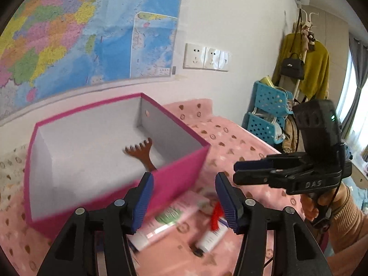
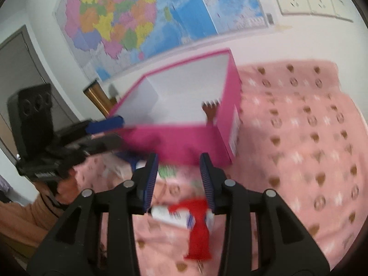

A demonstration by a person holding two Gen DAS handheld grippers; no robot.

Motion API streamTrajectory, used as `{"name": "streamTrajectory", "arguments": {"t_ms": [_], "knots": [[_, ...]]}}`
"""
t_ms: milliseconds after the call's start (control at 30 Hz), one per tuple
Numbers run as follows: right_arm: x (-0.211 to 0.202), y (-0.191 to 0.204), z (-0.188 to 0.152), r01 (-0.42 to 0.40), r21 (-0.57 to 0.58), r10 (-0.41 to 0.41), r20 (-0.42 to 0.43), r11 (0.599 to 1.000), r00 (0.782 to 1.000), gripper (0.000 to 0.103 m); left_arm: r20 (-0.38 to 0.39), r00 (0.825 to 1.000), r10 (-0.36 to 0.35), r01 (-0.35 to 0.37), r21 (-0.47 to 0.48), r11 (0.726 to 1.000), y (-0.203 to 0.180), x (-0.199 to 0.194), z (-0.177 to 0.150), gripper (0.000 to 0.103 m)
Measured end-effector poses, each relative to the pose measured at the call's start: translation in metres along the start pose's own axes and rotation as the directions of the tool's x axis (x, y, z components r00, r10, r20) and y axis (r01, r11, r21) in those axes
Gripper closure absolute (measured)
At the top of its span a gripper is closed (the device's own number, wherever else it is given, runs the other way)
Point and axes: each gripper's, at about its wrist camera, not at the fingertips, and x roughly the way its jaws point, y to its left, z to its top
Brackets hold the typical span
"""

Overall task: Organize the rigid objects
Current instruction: 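Grasp the red corkscrew by its body with the right gripper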

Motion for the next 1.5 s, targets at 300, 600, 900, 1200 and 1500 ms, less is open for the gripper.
{"name": "streamTrajectory", "arguments": {"t_ms": [300,600,900,1200,1500], "knots": [[0.013,-0.010,-0.057,0.068,0.020,-0.065,-0.122,0.997,0.990,0.064,-0.122,0.992,-0.027,0.024,-0.031,0.999,-0.023,0.022,-0.050,0.046],[0.024,-0.013,-0.068,0.087,0.029,-0.082,-0.161,0.996,0.984,0.064,-0.166,0.985,-0.041,0.031,-0.063,0.998,-0.032,0.027,-0.069,0.046],[0.033,-0.012,-0.072,0.090,0.029,-0.083,-0.186,0.996,0.979,0.063,-0.181,0.982,-0.048,0.036,-0.073,0.997,-0.035,0.030,-0.071,0.046],[0.036,-0.012,-0.073,0.099,0.022,-0.093,-0.193,0.995,0.977,0.074,-0.181,0.982,-0.058,0.045,-0.078,0.996,-0.035,0.030,-0.072,0.046],[0.033,-0.014,-0.074,0.063,0.054,-0.052,-0.183,0.997,0.982,0.076,-0.177,0.982,-0.070,0.057,-0.082,0.995,-0.036,0.029,-0.072,0.046]]}}
